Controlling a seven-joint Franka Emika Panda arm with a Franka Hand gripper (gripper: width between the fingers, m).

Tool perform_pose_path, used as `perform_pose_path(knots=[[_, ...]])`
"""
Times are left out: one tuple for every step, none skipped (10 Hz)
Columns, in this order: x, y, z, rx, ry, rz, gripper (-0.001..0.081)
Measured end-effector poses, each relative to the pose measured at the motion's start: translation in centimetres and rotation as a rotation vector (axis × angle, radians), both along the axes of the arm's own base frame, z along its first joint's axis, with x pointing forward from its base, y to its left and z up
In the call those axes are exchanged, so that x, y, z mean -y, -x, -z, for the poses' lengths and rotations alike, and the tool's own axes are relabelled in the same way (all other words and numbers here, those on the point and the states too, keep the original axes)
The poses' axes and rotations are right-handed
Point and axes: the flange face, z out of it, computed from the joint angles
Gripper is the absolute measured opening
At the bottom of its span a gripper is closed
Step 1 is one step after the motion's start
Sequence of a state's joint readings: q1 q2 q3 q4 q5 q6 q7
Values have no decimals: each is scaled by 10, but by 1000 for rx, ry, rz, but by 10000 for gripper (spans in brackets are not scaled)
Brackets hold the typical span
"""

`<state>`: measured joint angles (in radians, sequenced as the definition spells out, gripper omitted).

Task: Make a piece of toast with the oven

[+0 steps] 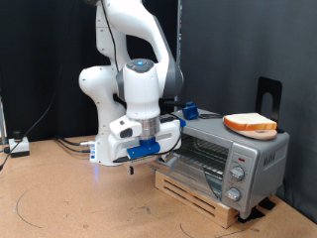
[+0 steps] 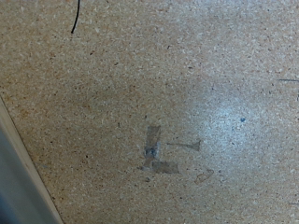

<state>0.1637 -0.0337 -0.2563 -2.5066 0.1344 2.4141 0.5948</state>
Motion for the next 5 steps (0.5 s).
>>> perform_pose_path(knots=[[0, 0, 0, 1, -9, 3, 810], [1, -2, -1, 23, -27, 9, 810], [1, -7, -6, 59, -50, 10, 810], [1, -9, -8, 68, -70, -8, 810], [1, -9, -10, 71, -79, -19, 810]])
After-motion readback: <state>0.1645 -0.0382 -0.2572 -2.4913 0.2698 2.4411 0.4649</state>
